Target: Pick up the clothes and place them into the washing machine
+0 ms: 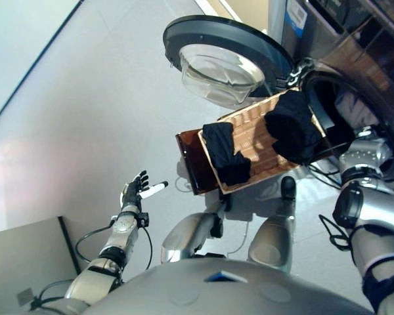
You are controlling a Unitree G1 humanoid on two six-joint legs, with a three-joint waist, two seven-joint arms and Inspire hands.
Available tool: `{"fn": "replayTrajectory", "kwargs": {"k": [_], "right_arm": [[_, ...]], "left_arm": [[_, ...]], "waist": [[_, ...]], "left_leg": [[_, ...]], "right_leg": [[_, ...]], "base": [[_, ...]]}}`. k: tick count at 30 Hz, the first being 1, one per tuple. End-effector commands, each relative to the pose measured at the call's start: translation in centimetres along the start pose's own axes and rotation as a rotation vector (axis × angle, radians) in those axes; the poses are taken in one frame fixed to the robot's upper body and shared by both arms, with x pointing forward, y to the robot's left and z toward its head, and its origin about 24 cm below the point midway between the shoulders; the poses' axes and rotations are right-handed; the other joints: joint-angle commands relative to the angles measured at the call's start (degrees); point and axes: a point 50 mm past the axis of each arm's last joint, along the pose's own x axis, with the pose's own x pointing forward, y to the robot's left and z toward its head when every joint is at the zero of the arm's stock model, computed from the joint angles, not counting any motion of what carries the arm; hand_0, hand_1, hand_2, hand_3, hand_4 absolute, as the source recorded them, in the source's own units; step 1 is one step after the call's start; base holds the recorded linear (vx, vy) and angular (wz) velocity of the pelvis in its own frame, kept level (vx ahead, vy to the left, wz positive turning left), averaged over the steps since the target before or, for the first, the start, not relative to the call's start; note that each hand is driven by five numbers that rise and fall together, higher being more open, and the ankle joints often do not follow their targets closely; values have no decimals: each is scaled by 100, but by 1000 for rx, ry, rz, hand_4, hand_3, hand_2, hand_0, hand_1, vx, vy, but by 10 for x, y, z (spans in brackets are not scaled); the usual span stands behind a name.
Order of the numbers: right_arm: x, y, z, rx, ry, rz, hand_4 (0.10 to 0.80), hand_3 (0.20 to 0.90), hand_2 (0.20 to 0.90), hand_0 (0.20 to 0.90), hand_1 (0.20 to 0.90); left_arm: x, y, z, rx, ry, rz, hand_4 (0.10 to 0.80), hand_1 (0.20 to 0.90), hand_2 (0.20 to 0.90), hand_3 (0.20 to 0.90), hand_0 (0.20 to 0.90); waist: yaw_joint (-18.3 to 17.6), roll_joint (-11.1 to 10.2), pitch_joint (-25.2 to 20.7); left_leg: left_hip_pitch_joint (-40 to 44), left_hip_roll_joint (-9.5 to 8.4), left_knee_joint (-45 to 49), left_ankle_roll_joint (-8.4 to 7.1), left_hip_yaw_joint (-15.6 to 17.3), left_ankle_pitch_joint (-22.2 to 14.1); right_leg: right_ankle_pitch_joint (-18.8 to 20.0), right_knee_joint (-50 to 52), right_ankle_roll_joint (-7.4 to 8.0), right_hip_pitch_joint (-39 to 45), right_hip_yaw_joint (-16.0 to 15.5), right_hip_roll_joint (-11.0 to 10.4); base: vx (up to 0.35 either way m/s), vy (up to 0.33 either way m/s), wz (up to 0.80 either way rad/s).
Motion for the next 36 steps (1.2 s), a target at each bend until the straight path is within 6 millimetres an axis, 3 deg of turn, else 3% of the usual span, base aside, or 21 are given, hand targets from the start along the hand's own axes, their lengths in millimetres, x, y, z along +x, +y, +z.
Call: {"fn": "replayTrajectory", "kwargs": {"k": [1,4,6,7,9,15,17,22,24,25,27,28,29,30,32,35,36], "right_arm": [[-3,11,-4,-169,-20,151,800,900,900,900,900],[-11,-3,-39,-270,72,180,800,900,900,900,900],[-20,-18,-62,-320,132,185,800,900,900,900,900],[-28,-33,-83,-384,203,196,800,900,900,900,900],[-39,-44,-104,-417,262,218,800,900,900,900,900],[-64,-67,-142,-463,385,246,800,900,900,900,900],[-78,-80,-160,-591,456,297,800,900,900,900,900],[-86,-86,-167,-785,467,385,800,900,900,900,900],[-89,-83,-169,-885,448,446,800,900,900,900,900],[-92,-74,-170,-1021,402,557,800,900,900,900,900],[-93,-72,-171,-1082,384,593,800,900,900,900,900],[-96,-58,-169,-1247,283,719,800,900,900,900,900],[-96,-58,-169,-1248,283,719,800,900,900,900,900],[-98,-50,-167,-1432,170,820,800,900,900,900,900],[-97,-43,-162,-1643,23,913,800,900,900,900,900],[-94,-45,-157,-1724,-24,935,800,900,900,900,900],[-95,-38,-156,-1824,-114,1003,800,900,900,900,900]], "left_arm": [[8,33,10,64,-3,87,800,900,900,900,900],[7,41,6,80,22,102,800,900,900,900,900],[6,48,2,91,52,121,800,900,900,900,900],[5,51,-2,106,69,125,800,900,900,900,900],[3,54,-4,114,83,131,800,900,900,900,900],[1,63,-10,146,113,145,800,900,900,900,900],[-2,69,-14,168,134,145,800,900,900,900,900],[-7,85,-18,202,157,168,800,900,900,900,900],[-8,93,-17,221,163,184,800,900,900,900,900],[-12,104,-20,241,183,204,800,900,900,900,900],[-14,109,-21,243,190,216,800,900,900,900,900],[-18,118,-24,238,203,240,800,900,900,900,900],[-18,118,-24,238,203,240,800,900,900,900,900],[-20,122,-24,232,205,257,800,900,900,900,900],[-21,126,-23,230,198,272,800,900,900,900,900],[-21,125,-22,231,185,269,800,900,900,900,900],[-19,123,-19,231,164,265,800,900,900,900,900]], "waist": [[88,-395,-408],[123,-680,-461],[114,-901,-504],[130,-1073,-572],[149,-1234,-615],[182,-1621,-739],[234,-1850,-825],[286,-2098,-905],[304,-2217,-931],[308,-2337,-969],[314,-2395,-983],[306,-2482,-990],[304,-2481,-989],[305,-2536,-991],[308,-2575,-984],[307,-2570,-959],[324,-2553,-906]], "left_leg": [[175,344,-43,-729,-249,-164],[314,411,-38,-737,-307,-167],[452,448,-39,-736,-349,-197],[545,480,-40,-737,-381,-226],[648,508,-44,-740,-406,-248],[841,579,-47,-744,-451,-303],[921,626,-47,-744,-492,-332],[979,658,-47,-741,-541,-361],[1004,678,-47,-741,-557,-371],[1028,703,-47,-747,-545,-380],[1045,714,-47,-750,-546,-386],[1055,731,-47,-749,-547,-390],[1058,732,-47,-749,-547,-392],[1057,745,-47,-749,-548,-387],[1041,744,-47,-746,-560,-389],[1006,737,-47,-740,-573,-384],[956,723,-47,-734,-597,-367]], "right_leg": [[-406,297,-267,72,-157,165],[-408,278,-278,236,-226,225],[-416,231,-284,413,-283,256],[-407,189,-281,540,-328,279],[-397,140,-276,679,-374,303],[-381,61,-262,926,-488,355],[-373,47,-252,1030,-543,394],[-363,31,-232,1120,-604,426],[-357,35,-226,1141,-607,448],[-348,32,-216,1162,-605,469],[-344,32,-210,1174,-602,481],[-333,38,-201,1176,-585,502],[-335,39,-201,1179,-585,503],[-330,46,-193,1174,-579,516],[-323,37,-179,1175,-577,519],[-322,36,-173,1153,-603,512],[-310,35,-167,1122,-621,503]], "base": [[10,-84,-1],[54,-74,8],[115,-78,7],[149,-70,0],[119,-39,12],[79,-20,8],[120,-33,12],[54,-16,3],[43,-15,8],[31,-19,1],[37,-27,-1],[32,-25,-2],[32,-21,-2],[0,0,0],[0,0,0],[-7,1,1],[-15,2,5]]}}
